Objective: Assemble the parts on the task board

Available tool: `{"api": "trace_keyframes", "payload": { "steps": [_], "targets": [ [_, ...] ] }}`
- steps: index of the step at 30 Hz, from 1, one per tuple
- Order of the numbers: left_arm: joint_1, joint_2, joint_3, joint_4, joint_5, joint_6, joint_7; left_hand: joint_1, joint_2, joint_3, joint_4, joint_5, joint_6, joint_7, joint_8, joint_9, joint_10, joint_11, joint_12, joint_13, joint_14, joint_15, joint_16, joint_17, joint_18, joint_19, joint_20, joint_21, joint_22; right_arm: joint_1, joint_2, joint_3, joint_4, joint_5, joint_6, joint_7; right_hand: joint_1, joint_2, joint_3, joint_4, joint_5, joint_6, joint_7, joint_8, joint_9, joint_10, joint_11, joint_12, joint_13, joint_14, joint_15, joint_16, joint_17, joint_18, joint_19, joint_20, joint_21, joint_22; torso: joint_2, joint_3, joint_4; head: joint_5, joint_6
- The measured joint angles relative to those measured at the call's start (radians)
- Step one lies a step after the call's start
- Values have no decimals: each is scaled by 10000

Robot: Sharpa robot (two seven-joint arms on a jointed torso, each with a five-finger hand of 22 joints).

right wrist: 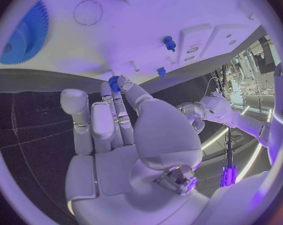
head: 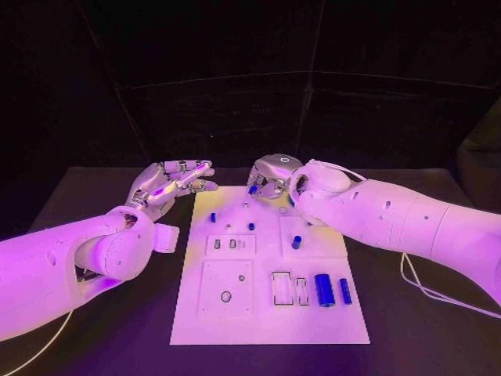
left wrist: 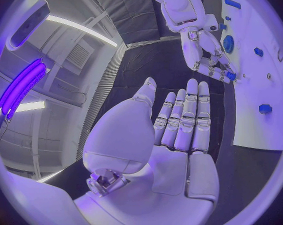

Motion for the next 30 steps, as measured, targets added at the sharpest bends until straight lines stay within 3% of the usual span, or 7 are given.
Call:
{"api": "trace_keyframes", "payload": {
  "steps": [15,25,30],
  "targets": [
    [16,38,0,-32,-1,26,-40,0,0,-1,1,0,0,0,0,1,0,0,0,1,0,0,0,-1,0,0,0,0,1,20,308,9,-334,-100,262,-102,-161,-160,176,49,1,-72,72,-2,-1,-133,12,0,-3,0,0,0,-24,1,-29,29,39,-32,0,-1,2,44,-20],
    [31,41,0,-45,-2,43,-71,0,0,-1,1,0,0,0,0,1,0,0,0,1,0,0,0,-2,-1,0,0,-40,-15,6,406,-2,-494,-135,317,-141,-356,-356,419,162,-64,-485,158,2,-19,-761,181,1,-21,-20,93,48,-44,2,-125,125,37,-223,2,-4,2,75,-32],
    [34,44,0,-48,-2,52,-87,0,0,-1,1,0,0,0,0,0,0,0,0,2,0,0,0,-3,-1,0,0,-40,-14,5,438,-2,-538,-143,317,-157,-404,-726,361,303,-155,-1148,359,2,-31,-1498,350,1,-21,-37,289,48,-187,1,-257,258,-112,-424,6,-4,2,80,-26]
  ]
}}
